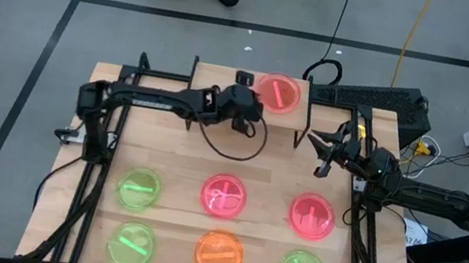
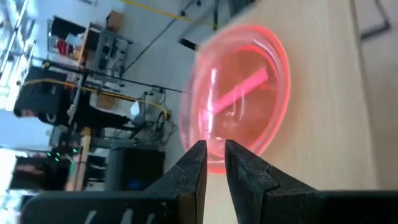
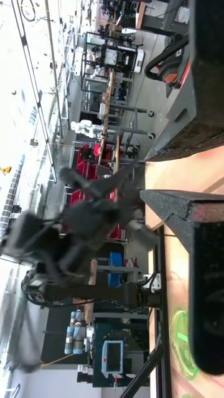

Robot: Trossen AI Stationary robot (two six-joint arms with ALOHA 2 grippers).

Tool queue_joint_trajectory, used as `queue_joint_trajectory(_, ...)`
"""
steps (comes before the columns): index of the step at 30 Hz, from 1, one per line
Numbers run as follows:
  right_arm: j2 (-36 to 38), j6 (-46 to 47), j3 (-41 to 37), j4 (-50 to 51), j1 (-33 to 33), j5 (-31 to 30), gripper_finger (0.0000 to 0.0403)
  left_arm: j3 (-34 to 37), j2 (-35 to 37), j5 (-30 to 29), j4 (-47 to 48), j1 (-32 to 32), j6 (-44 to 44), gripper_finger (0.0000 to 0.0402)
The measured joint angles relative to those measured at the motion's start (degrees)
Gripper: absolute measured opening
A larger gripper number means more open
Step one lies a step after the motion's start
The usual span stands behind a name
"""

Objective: Place and stack plates onto a shelf
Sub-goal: Stack the pink plate on top of the pink plate on the shelf

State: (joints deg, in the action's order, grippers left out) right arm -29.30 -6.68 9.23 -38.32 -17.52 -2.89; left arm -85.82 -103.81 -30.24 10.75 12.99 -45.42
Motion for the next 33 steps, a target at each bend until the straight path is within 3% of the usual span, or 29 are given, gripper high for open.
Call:
queue_joint_trajectory(4, 0.0, 0.0, 0.0, 0.0, 0.0, 0.0, 0.007, 0.0, 7.1, 2.3, 5.1, -0.8, 8.9, 0.0065)
queue_joint_trajectory(9, 0.0, 0.0, 0.0, 0.0, 0.0, 0.0, 0.007, -0.1, 15.5, 10.5, 11.3, -1.0, 20.7, 0.0065)
queue_joint_trajectory(13, 0.0, 0.0, 0.0, 0.1, 0.0, 0.0, 0.007, 4.2, 20.6, 12.7, 9.6, -2.3, 23.4, 0.0065)
queue_joint_trajectory(20, 0.0, 0.0, 0.0, 0.1, 0.0, 0.0, 0.007, 20.5, 27.4, 12.9, -5.2, -5.5, 25.5, 0.0065)
queue_joint_trajectory(26, -0.1, 0.0, 0.0, 0.4, 0.0, 0.0, 0.007, 35.2, 30.7, 12.9, -28.2, -6.7, 24.9, 0.0065)
queue_joint_trajectory(30, -0.2, 0.0, 0.0, 0.4, 0.0, 0.0, 0.007, 40.4, 30.8, 12.6, -43.6, -6.1, 19.9, 0.0065)
queue_joint_trajectory(33, -0.3, 0.0, 0.0, 0.4, 0.0, 0.0, 0.007, 41.4, 30.8, 12.6, -48.3, -5.9, 18.8, 0.0065)
